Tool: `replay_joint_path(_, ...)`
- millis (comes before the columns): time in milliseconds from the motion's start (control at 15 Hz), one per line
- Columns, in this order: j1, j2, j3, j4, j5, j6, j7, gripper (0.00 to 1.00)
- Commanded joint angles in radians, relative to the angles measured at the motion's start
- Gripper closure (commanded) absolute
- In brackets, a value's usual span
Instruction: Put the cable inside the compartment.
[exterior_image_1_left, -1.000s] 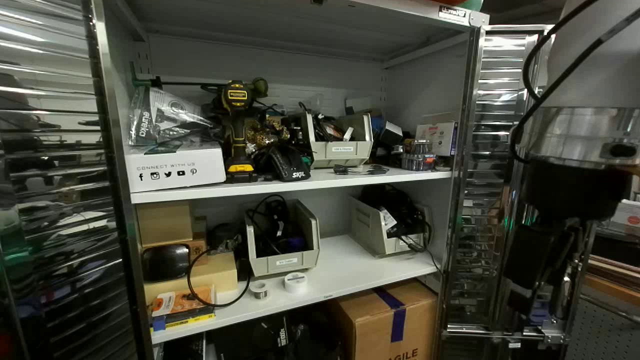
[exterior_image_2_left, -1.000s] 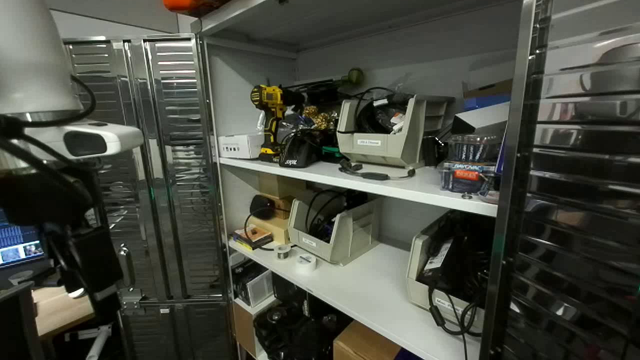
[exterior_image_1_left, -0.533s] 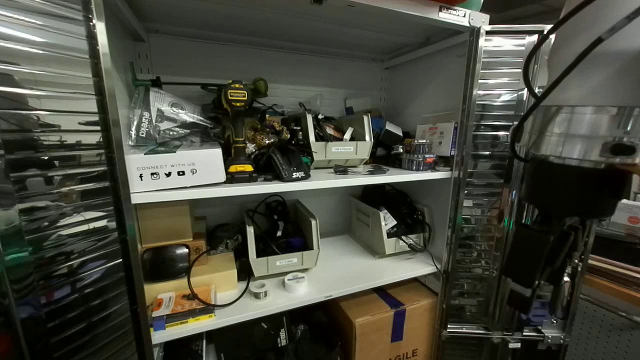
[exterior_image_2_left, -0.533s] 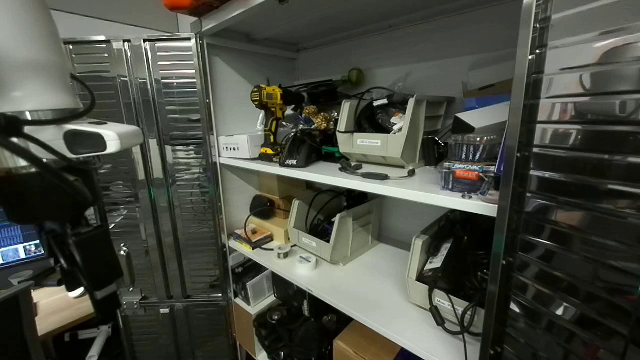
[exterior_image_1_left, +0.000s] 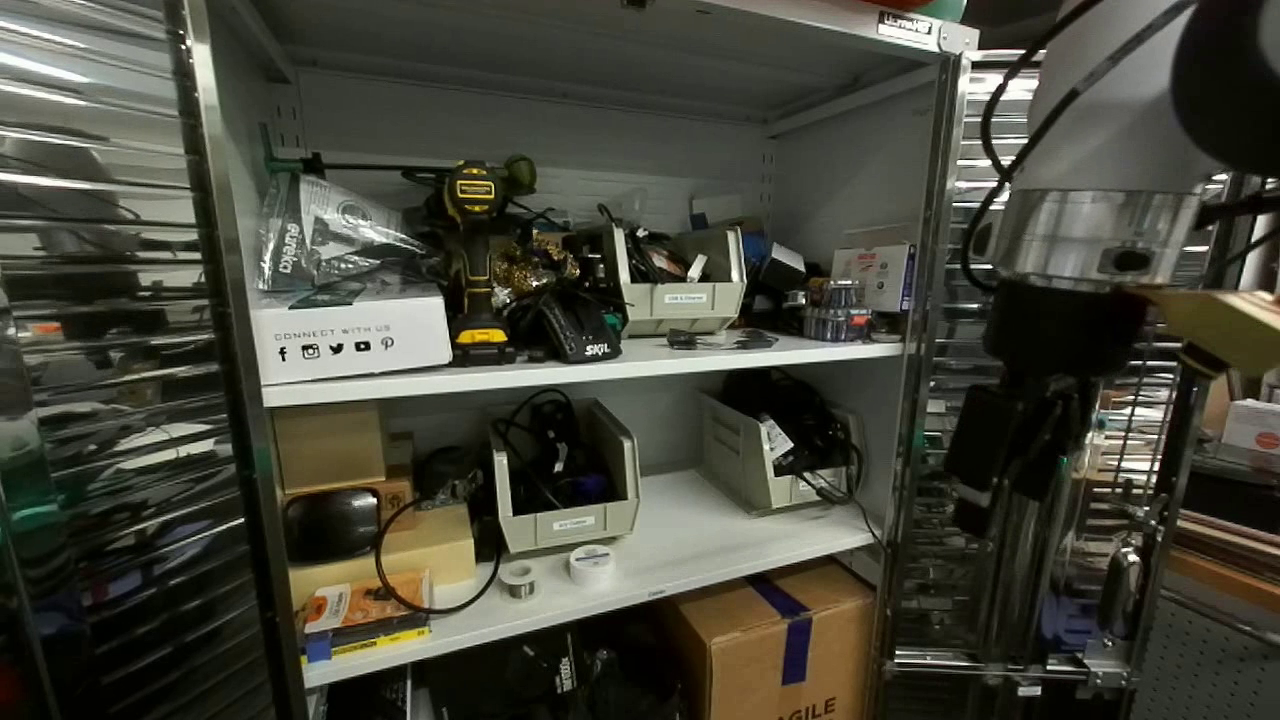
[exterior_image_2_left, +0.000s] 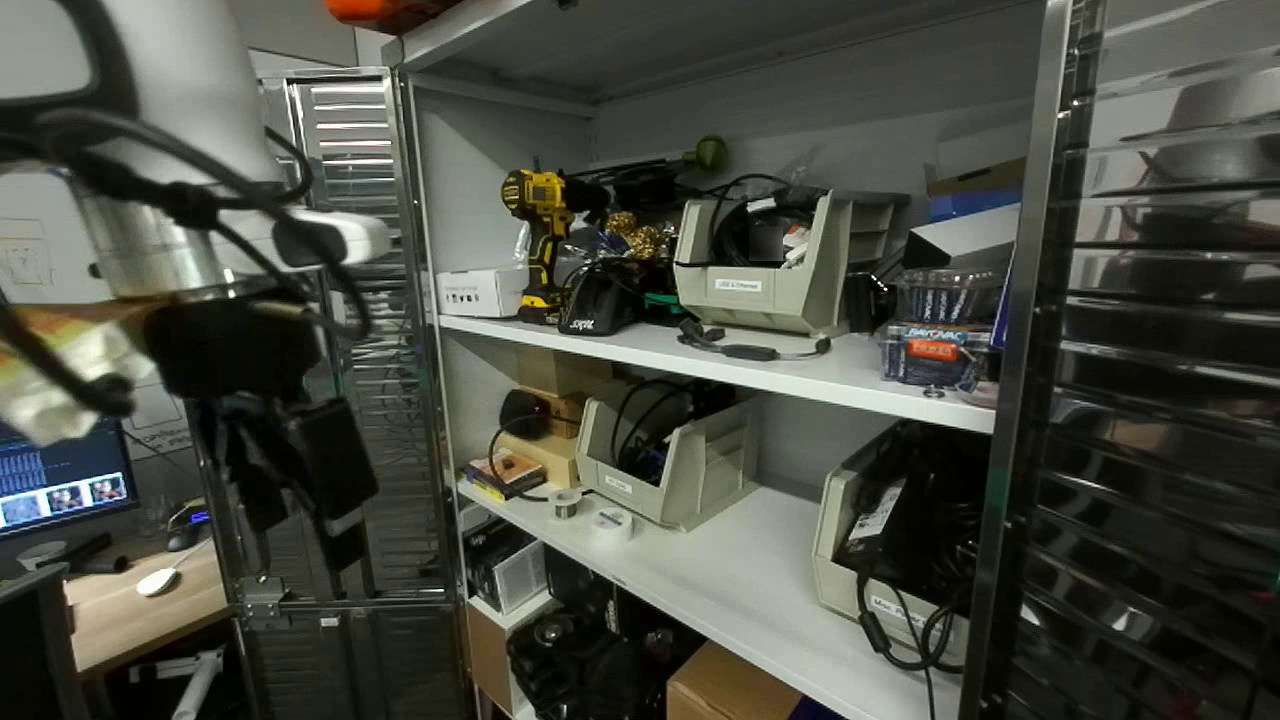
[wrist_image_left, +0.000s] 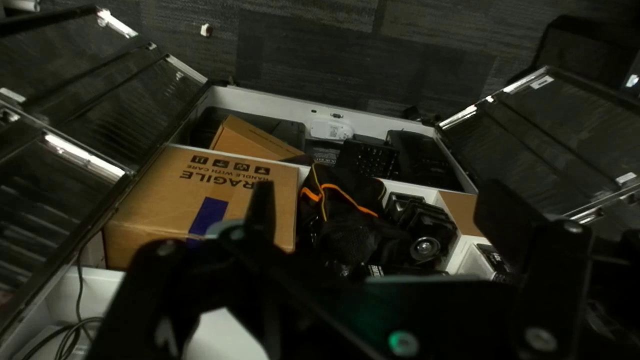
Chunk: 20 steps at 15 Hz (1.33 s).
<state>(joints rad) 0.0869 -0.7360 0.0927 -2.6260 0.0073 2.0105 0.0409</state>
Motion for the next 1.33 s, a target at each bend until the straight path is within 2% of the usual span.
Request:
replay_joint_path(0,-0.016,0.245,-0.065,0.228,-0.017,-0.006,-0.107,0.0)
replay_joint_path(133,-0.023,0.356,-0.087,0.336,-0.004,-0.02,-0.112,0.0)
replay_joint_path(267,-0.044,0.472,-0.093,0.45,0.022,-0.024,-0.048,0.0)
replay_joint_path(600,-0.087,0.704,-0.095,0.73,0.088,-0.047,0.185,0.0)
replay_joint_path(867,-0.09,0.783,-0.099,0.916,0.077,-0.092,0.41,0.0)
replay_joint_path(1267,-0.092,0.901,-0.121,1.09,0.062,-0.068,0.727,0.0)
